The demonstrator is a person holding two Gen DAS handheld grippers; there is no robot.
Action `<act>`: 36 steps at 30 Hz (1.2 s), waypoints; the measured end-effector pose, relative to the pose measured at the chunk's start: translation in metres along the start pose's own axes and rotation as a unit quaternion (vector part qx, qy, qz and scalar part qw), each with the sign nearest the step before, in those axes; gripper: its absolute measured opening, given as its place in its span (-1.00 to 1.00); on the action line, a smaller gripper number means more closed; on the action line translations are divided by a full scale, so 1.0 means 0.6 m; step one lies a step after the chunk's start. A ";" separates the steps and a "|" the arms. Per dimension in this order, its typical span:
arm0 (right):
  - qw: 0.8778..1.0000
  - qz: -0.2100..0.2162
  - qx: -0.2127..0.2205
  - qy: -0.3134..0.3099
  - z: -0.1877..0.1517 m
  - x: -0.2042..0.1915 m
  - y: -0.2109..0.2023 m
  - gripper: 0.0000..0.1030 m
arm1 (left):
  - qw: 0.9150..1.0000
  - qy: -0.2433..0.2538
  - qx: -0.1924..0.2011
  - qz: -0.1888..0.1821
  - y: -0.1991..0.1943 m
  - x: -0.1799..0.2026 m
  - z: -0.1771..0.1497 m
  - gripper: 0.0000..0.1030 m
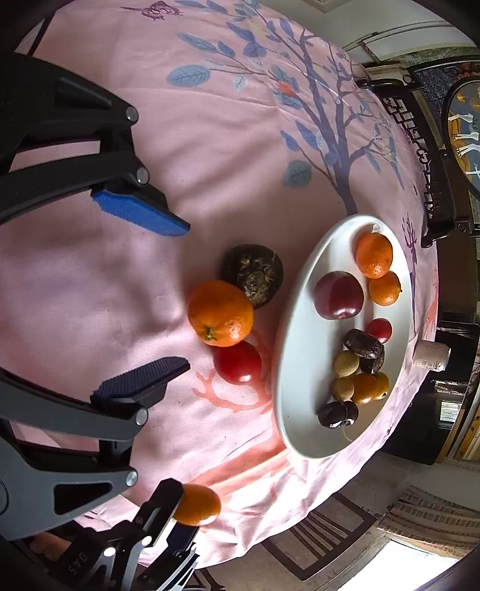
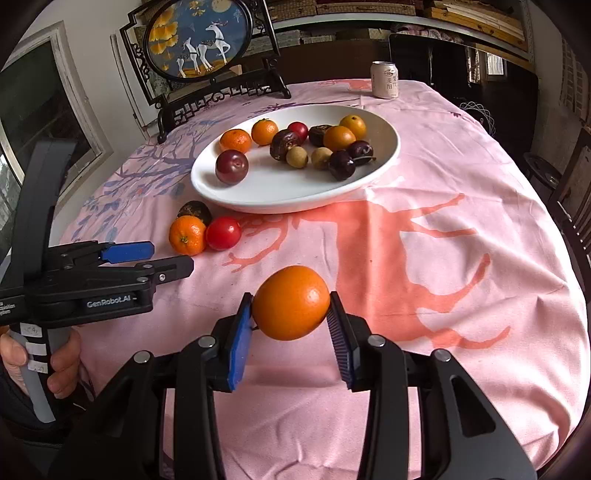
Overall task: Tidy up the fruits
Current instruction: 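Grasp a large orange with the right gripper while the left grasps a tangerine, then lower the orange and tangerine onto the white plate and open both grippers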
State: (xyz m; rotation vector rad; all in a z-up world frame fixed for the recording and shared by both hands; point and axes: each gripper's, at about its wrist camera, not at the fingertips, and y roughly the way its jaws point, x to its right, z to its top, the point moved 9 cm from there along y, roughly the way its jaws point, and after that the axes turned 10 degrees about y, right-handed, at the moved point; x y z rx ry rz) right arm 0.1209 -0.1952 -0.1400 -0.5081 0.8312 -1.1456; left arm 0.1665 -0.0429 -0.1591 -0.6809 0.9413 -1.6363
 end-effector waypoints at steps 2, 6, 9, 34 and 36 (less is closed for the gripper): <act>1.000 0.002 0.005 0.008 0.002 0.011 -0.008 -0.22 | 1.000 -0.001 -0.003 0.005 0.010 0.003 0.007 0.22; 1.000 0.004 0.011 0.020 0.003 0.029 -0.017 -0.22 | 1.000 0.004 -0.001 0.027 0.024 0.002 0.022 0.03; 1.000 0.005 0.011 0.023 0.002 0.032 -0.019 -0.22 | 0.999 0.002 0.007 0.033 0.030 -0.002 0.034 0.03; 0.999 -0.005 0.006 -0.037 0.077 -0.049 0.007 -0.22 | 0.996 -0.016 0.088 -0.009 -0.095 -0.073 0.106 -0.34; 0.999 0.001 0.007 -0.041 0.109 -0.060 0.017 -0.22 | 0.996 -0.022 0.081 -0.004 -0.078 -0.091 0.147 -0.34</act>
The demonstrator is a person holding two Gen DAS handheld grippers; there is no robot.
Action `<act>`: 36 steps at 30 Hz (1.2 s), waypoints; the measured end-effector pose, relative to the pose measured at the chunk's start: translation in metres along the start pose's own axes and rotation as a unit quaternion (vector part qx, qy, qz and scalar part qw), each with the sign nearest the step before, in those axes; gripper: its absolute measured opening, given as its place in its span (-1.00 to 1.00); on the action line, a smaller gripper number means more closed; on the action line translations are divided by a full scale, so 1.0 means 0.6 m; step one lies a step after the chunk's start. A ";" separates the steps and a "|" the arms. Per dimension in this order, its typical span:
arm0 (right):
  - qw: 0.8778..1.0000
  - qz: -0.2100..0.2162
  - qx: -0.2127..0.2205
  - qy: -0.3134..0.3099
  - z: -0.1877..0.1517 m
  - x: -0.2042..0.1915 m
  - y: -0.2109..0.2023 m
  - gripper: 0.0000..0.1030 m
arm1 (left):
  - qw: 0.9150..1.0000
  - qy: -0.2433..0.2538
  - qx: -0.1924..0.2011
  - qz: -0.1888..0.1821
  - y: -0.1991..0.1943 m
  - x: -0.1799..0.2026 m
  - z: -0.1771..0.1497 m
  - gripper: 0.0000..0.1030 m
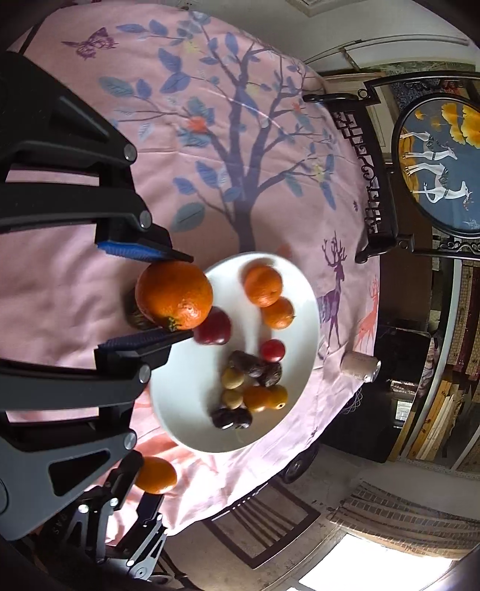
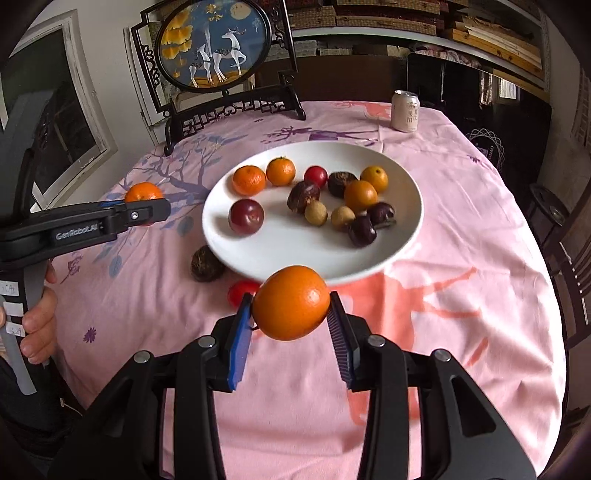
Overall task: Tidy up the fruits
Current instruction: 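Lower the orange and tangerine onto the white plate and open both grippers, then grasp a red tomato with the right gripper while the left grasps a dark patterned fruit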
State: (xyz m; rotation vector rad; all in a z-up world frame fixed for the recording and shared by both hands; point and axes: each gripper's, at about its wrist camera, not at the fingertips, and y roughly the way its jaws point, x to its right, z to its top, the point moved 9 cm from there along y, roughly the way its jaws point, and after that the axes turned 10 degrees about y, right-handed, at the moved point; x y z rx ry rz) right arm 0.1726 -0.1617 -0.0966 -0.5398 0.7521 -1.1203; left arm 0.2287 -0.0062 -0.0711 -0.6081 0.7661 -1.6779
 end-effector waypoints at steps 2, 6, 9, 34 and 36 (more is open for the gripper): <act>1.000 0.003 -0.006 0.001 0.032 -0.005 0.021 -0.22 | 1.000 -0.009 -0.018 -0.007 0.035 -0.008 0.035 -0.34; 0.999 -0.024 -0.028 0.001 0.069 0.005 0.084 -0.22 | 0.998 -0.003 -0.052 -0.020 0.103 0.005 0.077 -0.34; 0.998 -0.030 -0.053 0.011 0.071 0.018 0.123 -0.22 | 0.997 0.008 -0.071 -0.037 0.140 0.027 0.088 -0.34; 0.999 -0.027 0.024 0.026 -0.015 0.010 -0.035 0.12 | 1.000 -0.017 0.021 0.002 -0.041 -0.017 -0.050 0.16; 0.999 -0.018 0.015 0.023 -0.027 -0.005 -0.032 0.14 | 1.000 -0.018 0.015 0.013 -0.043 -0.029 -0.069 0.28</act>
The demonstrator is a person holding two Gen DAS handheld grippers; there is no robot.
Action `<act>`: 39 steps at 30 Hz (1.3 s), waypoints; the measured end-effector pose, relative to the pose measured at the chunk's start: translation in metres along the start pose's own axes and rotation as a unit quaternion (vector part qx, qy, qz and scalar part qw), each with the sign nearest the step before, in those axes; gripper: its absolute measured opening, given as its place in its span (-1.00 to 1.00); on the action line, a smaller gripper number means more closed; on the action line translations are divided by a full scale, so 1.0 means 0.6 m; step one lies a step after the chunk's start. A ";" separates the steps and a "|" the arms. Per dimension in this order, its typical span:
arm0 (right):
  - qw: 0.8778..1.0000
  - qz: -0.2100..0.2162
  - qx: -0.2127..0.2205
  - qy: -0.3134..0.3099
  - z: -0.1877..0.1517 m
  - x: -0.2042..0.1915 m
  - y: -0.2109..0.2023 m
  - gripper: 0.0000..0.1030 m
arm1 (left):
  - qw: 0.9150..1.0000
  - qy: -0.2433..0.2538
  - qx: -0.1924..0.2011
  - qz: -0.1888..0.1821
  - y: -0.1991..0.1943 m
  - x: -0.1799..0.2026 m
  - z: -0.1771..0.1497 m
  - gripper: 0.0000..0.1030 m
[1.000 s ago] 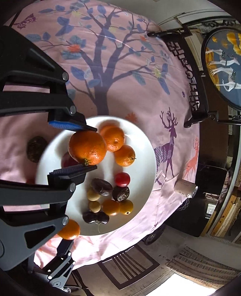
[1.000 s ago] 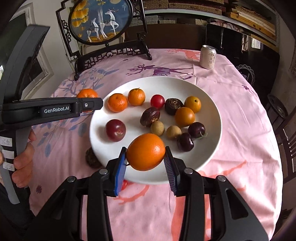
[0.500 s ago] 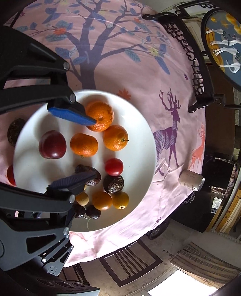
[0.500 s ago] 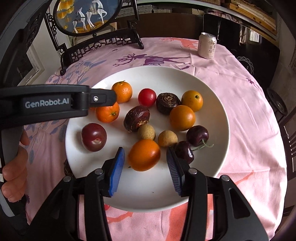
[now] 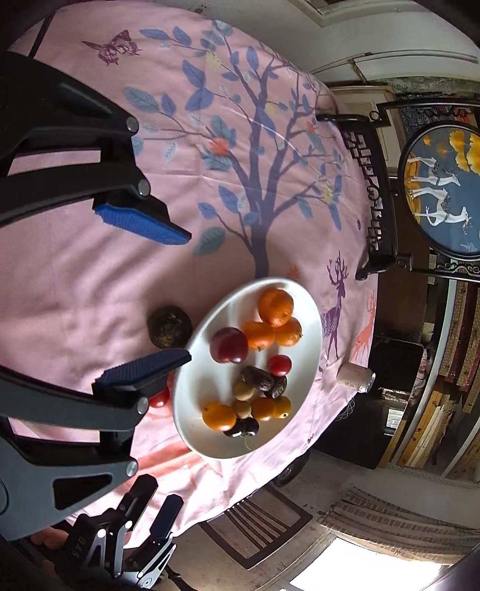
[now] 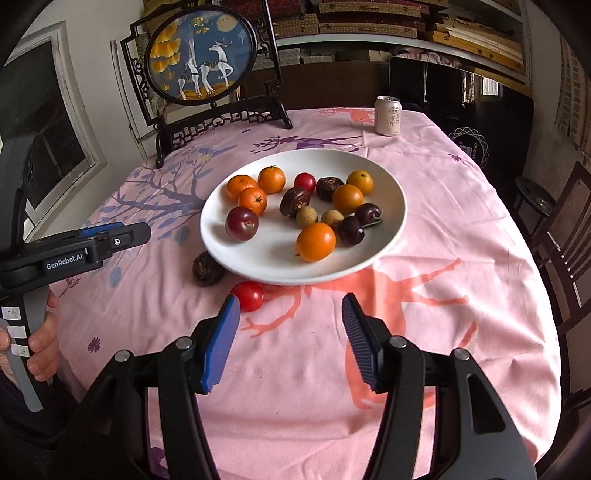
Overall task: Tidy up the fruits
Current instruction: 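Grasp a red tomato with the right gripper while the left grasps a dark patterned fruit, then lower the tomato and dark fruit onto the white plate and open both grippers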
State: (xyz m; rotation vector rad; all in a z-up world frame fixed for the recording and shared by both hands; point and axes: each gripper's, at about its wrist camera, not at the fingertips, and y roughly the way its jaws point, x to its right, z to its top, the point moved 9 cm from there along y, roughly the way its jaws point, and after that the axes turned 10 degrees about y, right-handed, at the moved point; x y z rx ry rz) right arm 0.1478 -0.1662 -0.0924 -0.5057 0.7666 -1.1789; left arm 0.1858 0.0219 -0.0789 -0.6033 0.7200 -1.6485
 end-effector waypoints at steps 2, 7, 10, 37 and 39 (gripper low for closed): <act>1.000 0.013 -0.019 -0.010 -0.016 -0.020 0.016 0.20 | 1.000 -0.004 -0.002 0.007 -0.002 -0.012 -0.016 0.38; 0.998 0.004 -0.045 -0.035 -0.037 -0.056 0.087 0.20 | 1.000 -0.017 -0.013 0.006 -0.006 -0.033 -0.046 0.38; 0.998 -0.004 -0.060 -0.031 -0.036 -0.058 0.126 0.13 | 1.000 -0.024 -0.012 0.014 -0.015 -0.048 -0.057 0.38; 1.000 -0.011 -0.023 0.013 -0.042 0.039 0.022 -0.36 | 0.994 0.060 -0.087 0.016 0.156 0.060 -0.033 -0.19; 1.000 -0.007 -0.024 0.013 -0.041 0.035 0.022 -0.36 | 0.995 0.052 -0.087 0.007 0.149 0.058 -0.035 -0.19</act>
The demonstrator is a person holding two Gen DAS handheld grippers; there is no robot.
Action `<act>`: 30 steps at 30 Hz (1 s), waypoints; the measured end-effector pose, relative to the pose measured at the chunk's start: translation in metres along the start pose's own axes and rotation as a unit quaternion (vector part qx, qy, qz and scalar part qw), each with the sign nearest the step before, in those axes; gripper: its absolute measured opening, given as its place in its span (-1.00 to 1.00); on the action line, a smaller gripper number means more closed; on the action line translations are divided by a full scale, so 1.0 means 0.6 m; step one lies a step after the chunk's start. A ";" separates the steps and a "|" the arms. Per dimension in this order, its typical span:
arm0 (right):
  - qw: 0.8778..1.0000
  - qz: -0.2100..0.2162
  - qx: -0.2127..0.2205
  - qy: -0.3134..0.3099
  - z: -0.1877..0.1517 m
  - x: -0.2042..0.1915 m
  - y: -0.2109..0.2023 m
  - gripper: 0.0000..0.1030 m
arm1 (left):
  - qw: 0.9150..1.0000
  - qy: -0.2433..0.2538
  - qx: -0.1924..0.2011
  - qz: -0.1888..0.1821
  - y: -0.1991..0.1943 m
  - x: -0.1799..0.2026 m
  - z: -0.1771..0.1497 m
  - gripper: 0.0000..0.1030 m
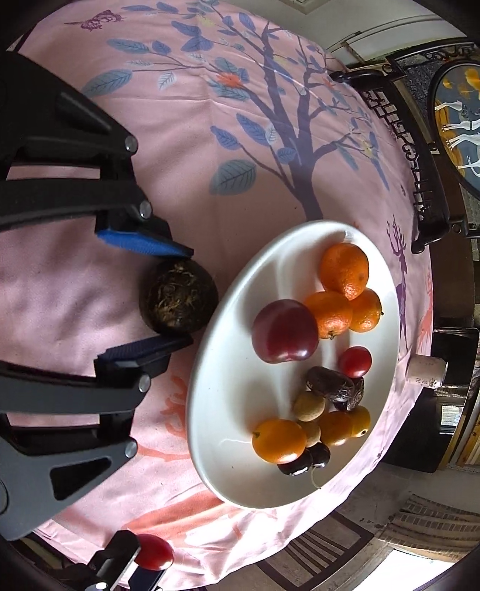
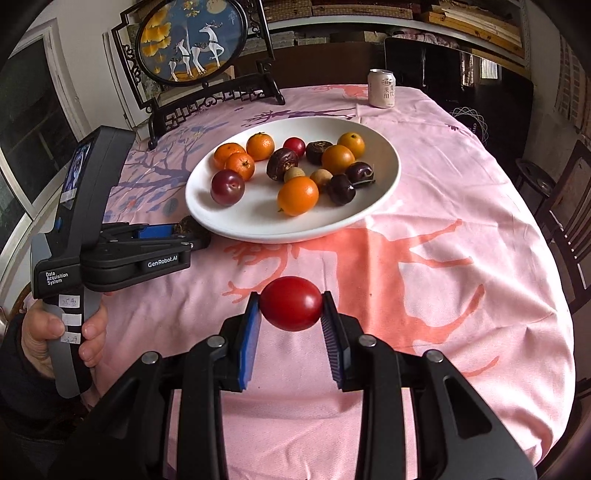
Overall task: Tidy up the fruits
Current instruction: 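Lower the tomato and dark fruit onto the white plate and open both grippers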
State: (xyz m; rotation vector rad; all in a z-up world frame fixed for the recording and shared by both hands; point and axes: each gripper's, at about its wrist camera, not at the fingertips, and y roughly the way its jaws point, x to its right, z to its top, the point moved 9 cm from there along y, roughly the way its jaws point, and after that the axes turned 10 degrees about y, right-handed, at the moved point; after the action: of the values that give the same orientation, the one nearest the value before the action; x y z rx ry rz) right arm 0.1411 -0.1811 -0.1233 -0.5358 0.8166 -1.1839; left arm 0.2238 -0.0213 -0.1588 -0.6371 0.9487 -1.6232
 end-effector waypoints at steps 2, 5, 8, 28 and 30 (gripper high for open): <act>1.000 0.002 0.002 -0.002 0.000 -0.004 -0.002 -0.36 | 1.000 -0.007 0.005 -0.010 -0.012 -0.001 -0.005 -0.19; 1.000 0.003 0.003 -0.002 0.002 -0.006 -0.002 -0.36 | 0.999 -0.016 0.018 -0.026 -0.044 0.001 -0.014 -0.19; 1.000 0.002 0.002 -0.001 0.002 -0.008 -0.001 -0.36 | 0.999 -0.012 0.035 -0.040 -0.079 0.012 -0.019 -0.19; 0.999 -0.033 0.035 -0.018 0.184 0.003 0.089 -0.36 | 0.999 0.009 0.021 -0.038 -0.008 0.021 0.199 -0.19; 0.999 -0.037 0.023 -0.012 0.193 0.014 0.116 -0.36 | 0.999 0.004 0.013 -0.044 0.012 0.025 0.210 -0.18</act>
State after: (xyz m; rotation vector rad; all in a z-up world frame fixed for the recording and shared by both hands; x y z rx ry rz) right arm 0.2751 -0.1729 -0.1064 -0.5442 0.7526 -1.2597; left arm 0.3252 -0.0687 -0.0987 -0.6630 0.9158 -1.7136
